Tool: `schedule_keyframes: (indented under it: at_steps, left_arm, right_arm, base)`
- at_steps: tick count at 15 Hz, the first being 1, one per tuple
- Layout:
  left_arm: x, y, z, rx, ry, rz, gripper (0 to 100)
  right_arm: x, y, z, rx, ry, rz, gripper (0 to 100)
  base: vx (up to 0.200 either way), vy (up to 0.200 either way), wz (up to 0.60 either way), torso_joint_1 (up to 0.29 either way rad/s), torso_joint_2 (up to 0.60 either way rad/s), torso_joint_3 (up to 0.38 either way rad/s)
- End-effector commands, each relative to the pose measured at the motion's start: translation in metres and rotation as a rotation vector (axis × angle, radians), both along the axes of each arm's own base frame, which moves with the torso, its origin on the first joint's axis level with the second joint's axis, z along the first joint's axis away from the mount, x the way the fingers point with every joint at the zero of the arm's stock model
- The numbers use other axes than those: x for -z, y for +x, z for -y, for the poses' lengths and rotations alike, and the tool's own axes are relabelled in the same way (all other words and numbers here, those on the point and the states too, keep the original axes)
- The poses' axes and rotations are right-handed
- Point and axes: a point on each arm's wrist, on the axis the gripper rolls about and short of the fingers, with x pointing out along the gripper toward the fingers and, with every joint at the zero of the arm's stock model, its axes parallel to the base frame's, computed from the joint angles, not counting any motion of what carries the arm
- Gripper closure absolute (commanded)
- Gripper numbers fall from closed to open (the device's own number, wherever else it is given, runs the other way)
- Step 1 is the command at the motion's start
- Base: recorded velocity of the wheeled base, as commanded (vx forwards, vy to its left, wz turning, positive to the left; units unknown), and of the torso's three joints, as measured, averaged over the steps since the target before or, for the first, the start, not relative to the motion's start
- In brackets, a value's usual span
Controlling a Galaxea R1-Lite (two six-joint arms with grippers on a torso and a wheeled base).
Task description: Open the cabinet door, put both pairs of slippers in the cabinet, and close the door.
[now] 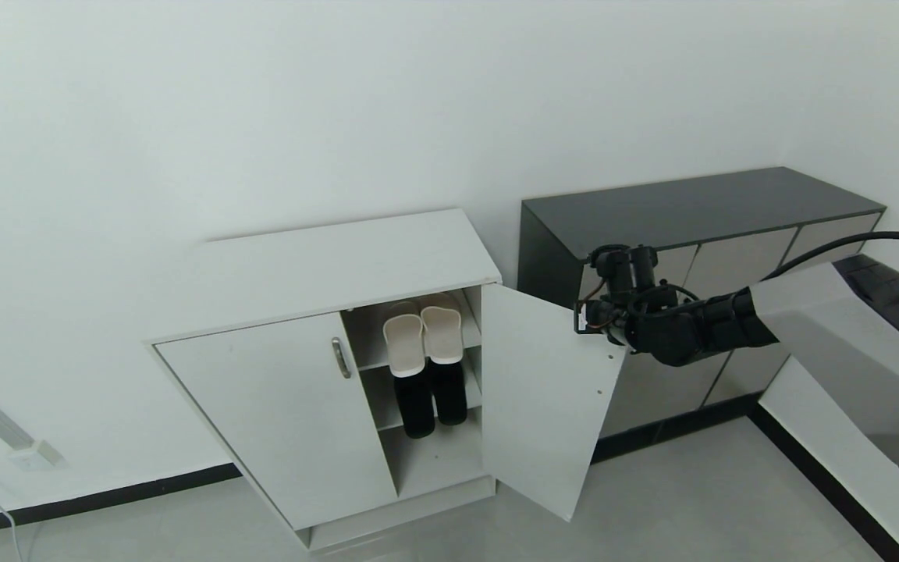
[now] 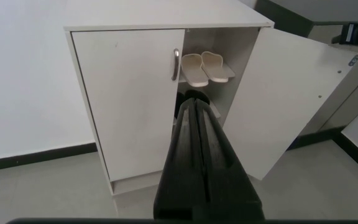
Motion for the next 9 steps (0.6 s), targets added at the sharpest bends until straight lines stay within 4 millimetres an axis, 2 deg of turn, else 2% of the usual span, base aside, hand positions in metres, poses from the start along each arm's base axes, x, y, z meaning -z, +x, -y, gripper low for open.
schedule_keyframes:
  at_steps: [1,3,6,7,8,9]
  left_arm:
    - [0.0,0.0,0.0,0.0,0.0,0.0,100]
    - [0.0,0.0,0.0,0.0,0.0,0.0,100]
    - [0.0,0.0,0.0,0.0,0.0,0.0,100]
    - [0.0,0.0,0.0,0.0,0.0,0.0,100]
    - [0.0,0.0,0.0,0.0,0.0,0.0,100]
    - [0.0,0.0,0.0,0.0,0.0,-0.001,100]
  right_arm:
    - [0.0,-0.002,-0.001,-0.003,-0.002,-0.005,100]
    - [-0.003,-0.009,-0.007,-0.018,0.001,-0.005,100]
    - [-0.01,-0.034,-0.026,-0.071,0.007,-0.019,100]
    - [-0.01,-0.034,-0.027,-0.073,0.006,-0.018,100]
    - [-0.013,-0.056,-0.044,-0.127,0.004,-0.028,100]
    - [-0.013,-0.063,-0.05,-0.145,0.004,-0.027,100]
  base:
    - [0.0,0.0,0.0,0.0,0.0,0.0]
    - [0.0,0.0,0.0,0.0,0.0,0.0]
    - [0.0,0.0,0.0,0.0,0.0,0.0]
    - [0.0,0.0,0.0,0.0,0.0,0.0]
    - [0.0,0.0,0.0,0.0,0.0,0.0]
    - [0.0,0.0,0.0,0.0,0.0,0.0]
